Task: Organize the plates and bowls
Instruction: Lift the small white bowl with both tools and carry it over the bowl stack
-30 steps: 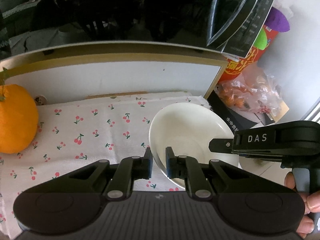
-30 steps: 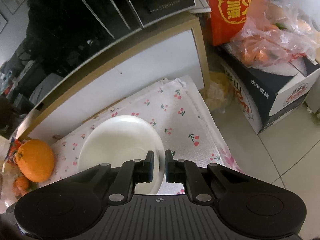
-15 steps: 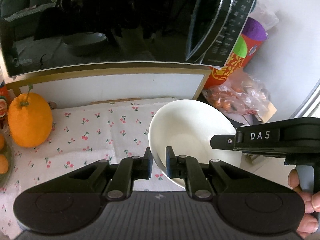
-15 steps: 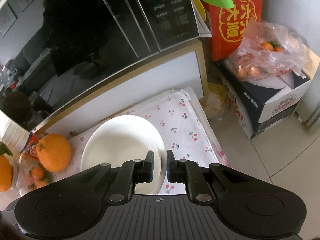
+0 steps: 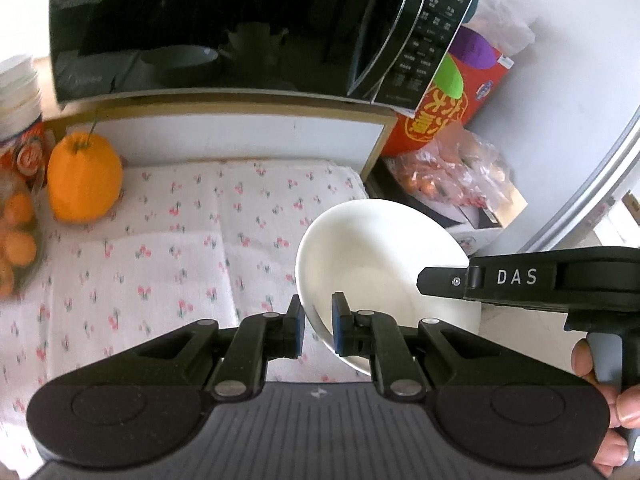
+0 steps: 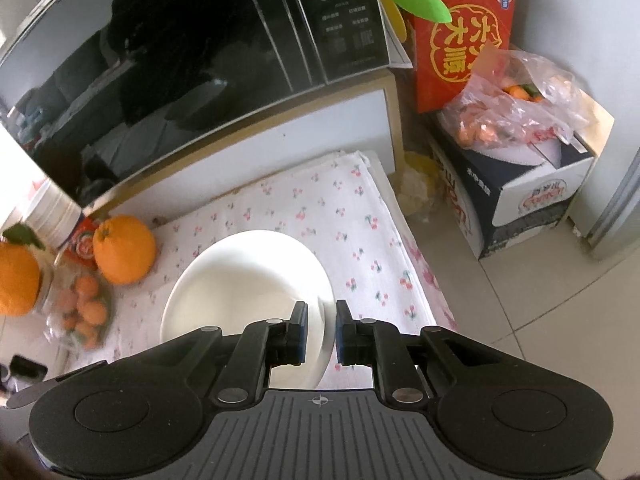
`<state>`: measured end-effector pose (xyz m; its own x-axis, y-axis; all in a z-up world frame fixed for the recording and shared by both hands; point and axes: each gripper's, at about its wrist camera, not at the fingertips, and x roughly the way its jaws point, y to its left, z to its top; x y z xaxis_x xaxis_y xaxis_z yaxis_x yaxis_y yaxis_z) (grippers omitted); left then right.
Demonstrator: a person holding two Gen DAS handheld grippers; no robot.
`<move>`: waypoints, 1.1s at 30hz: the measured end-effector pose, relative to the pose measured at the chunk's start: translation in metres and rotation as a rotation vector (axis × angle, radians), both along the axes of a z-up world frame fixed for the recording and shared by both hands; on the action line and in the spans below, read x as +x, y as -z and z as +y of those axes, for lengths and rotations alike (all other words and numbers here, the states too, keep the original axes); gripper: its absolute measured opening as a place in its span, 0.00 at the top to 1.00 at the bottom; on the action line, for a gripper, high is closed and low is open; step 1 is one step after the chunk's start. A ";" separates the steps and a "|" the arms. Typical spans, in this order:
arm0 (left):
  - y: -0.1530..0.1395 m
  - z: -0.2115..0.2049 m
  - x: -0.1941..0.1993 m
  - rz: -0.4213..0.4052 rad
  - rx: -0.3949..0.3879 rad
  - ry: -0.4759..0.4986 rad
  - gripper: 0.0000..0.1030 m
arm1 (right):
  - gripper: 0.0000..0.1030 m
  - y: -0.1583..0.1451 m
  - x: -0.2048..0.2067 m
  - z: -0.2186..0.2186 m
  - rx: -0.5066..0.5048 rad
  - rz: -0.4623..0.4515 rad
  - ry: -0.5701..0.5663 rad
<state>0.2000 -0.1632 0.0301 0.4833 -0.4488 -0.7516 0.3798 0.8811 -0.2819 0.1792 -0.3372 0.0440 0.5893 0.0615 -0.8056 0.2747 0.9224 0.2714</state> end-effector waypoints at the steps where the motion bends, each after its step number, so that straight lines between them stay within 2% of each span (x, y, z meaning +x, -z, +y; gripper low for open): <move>1: 0.001 0.002 -0.004 0.009 -0.008 -0.003 0.88 | 0.86 0.000 -0.005 0.001 0.002 0.001 -0.002; 10: 0.016 0.012 -0.047 0.062 -0.056 0.013 0.87 | 0.85 0.013 -0.052 0.002 0.027 0.014 -0.005; 20: 0.034 0.020 -0.080 0.102 -0.090 0.042 0.87 | 0.83 0.030 -0.091 0.013 -0.023 0.043 -0.033; 24: 0.034 0.019 -0.091 0.091 -0.079 0.062 0.87 | 0.83 0.036 -0.105 0.014 -0.037 0.031 -0.024; 29: 0.037 0.021 -0.103 0.099 -0.096 0.079 0.86 | 0.83 0.036 -0.125 0.006 0.011 0.006 -0.006; 33: 0.039 0.019 -0.109 0.108 -0.099 0.095 0.85 | 0.83 0.034 -0.132 0.007 -0.016 0.000 -0.020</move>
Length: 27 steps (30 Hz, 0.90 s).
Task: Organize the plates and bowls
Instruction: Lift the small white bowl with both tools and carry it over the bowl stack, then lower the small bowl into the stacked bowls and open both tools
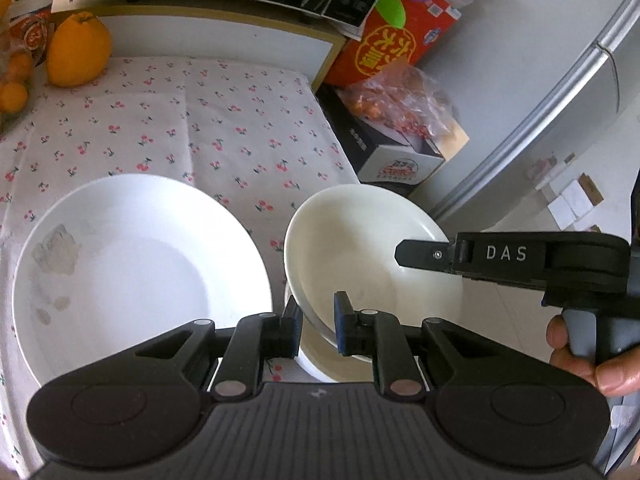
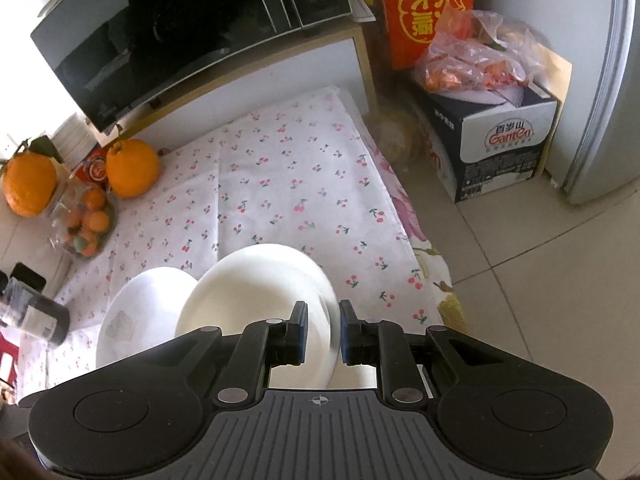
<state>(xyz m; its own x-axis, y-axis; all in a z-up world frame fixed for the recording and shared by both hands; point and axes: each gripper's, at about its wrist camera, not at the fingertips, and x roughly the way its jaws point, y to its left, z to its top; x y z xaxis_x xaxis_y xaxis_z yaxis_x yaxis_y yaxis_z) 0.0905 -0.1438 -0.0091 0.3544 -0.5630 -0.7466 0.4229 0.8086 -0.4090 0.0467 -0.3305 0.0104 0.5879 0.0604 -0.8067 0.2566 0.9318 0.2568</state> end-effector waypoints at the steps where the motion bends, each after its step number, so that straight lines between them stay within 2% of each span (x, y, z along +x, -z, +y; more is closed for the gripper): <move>1: 0.001 -0.002 -0.001 0.000 0.006 0.005 0.85 | 0.83 0.001 -0.001 0.000 -0.009 0.004 -0.007; 13: 0.008 -0.007 -0.009 -0.013 0.062 0.044 0.84 | 0.83 0.021 0.001 0.003 -0.048 0.087 -0.058; 23: 0.008 -0.013 -0.017 -0.105 0.123 0.078 0.76 | 0.83 0.021 0.002 0.002 -0.069 0.094 -0.071; 25: 0.006 -0.013 -0.020 -0.137 0.137 0.086 0.71 | 0.82 0.021 0.002 0.000 -0.053 0.094 -0.065; 27: 0.005 -0.015 -0.022 -0.162 0.141 0.097 0.56 | 0.78 0.021 0.002 -0.003 -0.032 0.091 -0.061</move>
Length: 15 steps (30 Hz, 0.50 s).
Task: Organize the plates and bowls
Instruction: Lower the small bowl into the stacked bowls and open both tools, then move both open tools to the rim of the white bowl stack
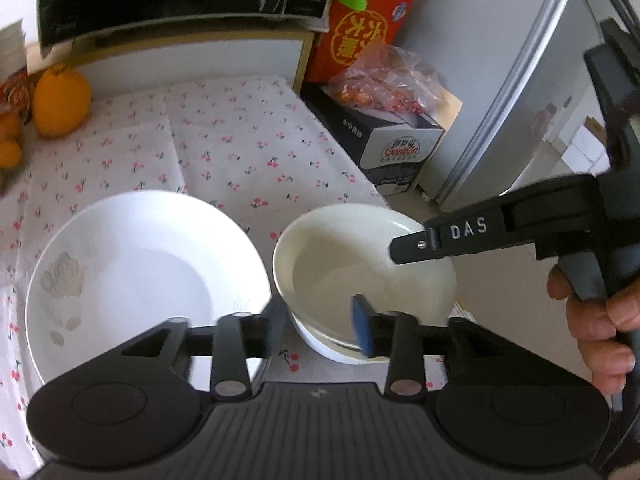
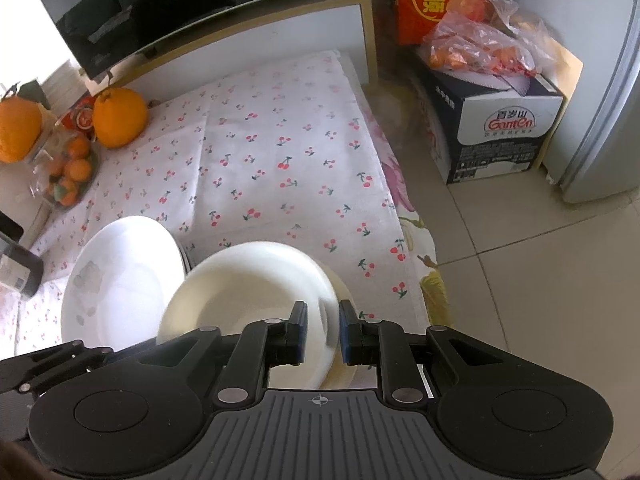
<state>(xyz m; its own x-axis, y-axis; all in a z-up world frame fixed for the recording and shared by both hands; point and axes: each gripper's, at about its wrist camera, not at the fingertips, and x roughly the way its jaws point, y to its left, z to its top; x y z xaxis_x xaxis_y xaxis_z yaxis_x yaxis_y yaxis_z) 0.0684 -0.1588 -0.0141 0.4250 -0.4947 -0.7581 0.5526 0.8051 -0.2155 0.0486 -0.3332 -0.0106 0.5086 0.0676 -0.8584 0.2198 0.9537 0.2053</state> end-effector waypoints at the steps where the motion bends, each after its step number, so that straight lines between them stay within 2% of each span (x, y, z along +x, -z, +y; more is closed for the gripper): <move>1: -0.001 0.000 -0.002 -0.013 0.000 0.007 0.53 | 0.75 0.000 0.000 -0.001 0.010 -0.003 0.001; 2: -0.001 0.000 -0.003 -0.026 0.001 0.013 0.45 | 0.73 -0.001 -0.001 -0.002 0.018 -0.007 0.002; 5: -0.004 0.000 -0.008 -0.068 0.007 0.035 0.32 | 0.58 -0.003 -0.003 -0.004 0.031 -0.023 -0.001; 7: -0.005 0.000 -0.011 -0.093 0.011 0.046 0.27 | 0.40 -0.004 -0.004 -0.004 0.029 -0.038 -0.010; 11: -0.003 0.000 -0.017 -0.136 0.016 0.064 0.14 | 0.31 -0.005 -0.005 -0.006 0.044 -0.054 -0.022; 15: 0.000 0.004 -0.025 -0.175 0.015 0.079 0.10 | 0.25 -0.004 -0.007 -0.012 0.065 -0.084 -0.020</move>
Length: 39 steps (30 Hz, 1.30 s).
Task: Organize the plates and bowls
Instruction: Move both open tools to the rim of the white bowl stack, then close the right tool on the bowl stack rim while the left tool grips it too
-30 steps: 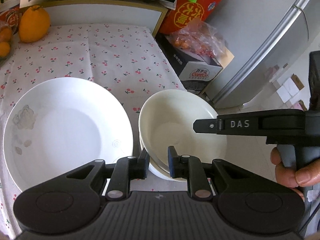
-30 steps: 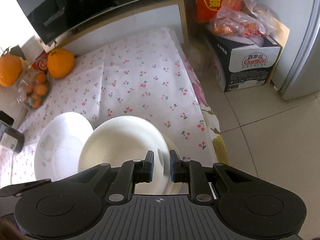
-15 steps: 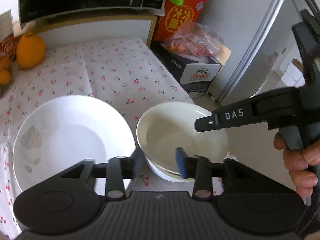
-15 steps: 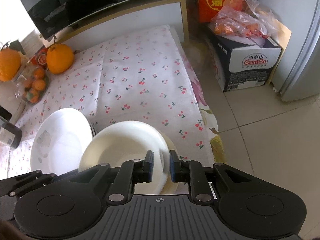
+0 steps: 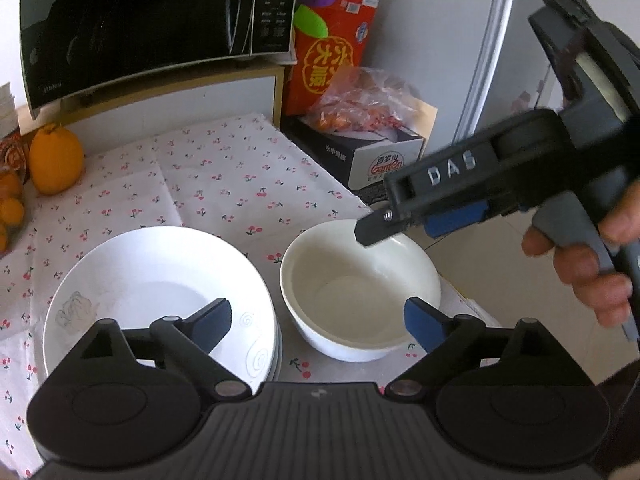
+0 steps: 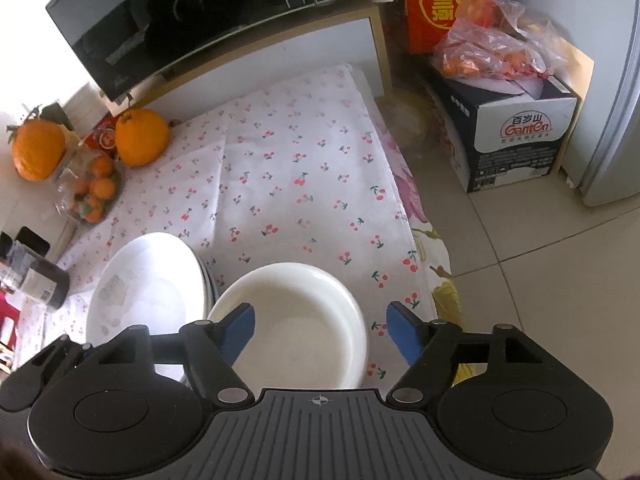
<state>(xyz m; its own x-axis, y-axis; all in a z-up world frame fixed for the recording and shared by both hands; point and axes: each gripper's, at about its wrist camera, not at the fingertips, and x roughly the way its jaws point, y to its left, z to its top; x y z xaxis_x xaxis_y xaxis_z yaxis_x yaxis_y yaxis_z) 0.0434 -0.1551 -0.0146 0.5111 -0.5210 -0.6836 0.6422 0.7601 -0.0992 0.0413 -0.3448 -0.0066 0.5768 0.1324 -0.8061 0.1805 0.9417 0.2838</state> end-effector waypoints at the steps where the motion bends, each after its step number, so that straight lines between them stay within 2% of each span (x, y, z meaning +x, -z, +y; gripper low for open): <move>1: 0.001 0.001 -0.002 -0.008 -0.003 0.003 0.10 | 0.22 0.000 -0.001 -0.001 0.000 -0.011 -0.001; 3: 0.001 0.003 -0.006 -0.019 -0.013 0.009 0.09 | 0.19 -0.001 -0.002 -0.001 -0.003 -0.035 -0.012; 11: 0.015 0.006 -0.032 -0.029 -0.056 0.056 0.08 | 0.17 0.007 -0.002 0.001 -0.040 -0.110 -0.099; 19: 0.033 0.001 -0.049 0.031 -0.050 0.121 0.18 | 0.17 0.025 0.003 -0.004 -0.053 -0.117 -0.159; 30: 0.047 -0.016 -0.033 0.061 -0.021 0.033 0.24 | 0.17 0.040 0.012 -0.004 -0.057 -0.098 -0.197; 39: 0.050 -0.028 -0.027 0.032 -0.024 -0.028 0.28 | 0.26 0.047 0.020 -0.006 -0.051 -0.077 -0.193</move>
<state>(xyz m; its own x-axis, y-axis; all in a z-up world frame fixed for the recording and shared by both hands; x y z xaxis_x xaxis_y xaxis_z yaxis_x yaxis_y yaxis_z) 0.0167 -0.1827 -0.0644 0.5037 -0.5232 -0.6874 0.6167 0.7750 -0.1379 0.0612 -0.3505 -0.0532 0.6050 0.2065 -0.7690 -0.0247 0.9702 0.2411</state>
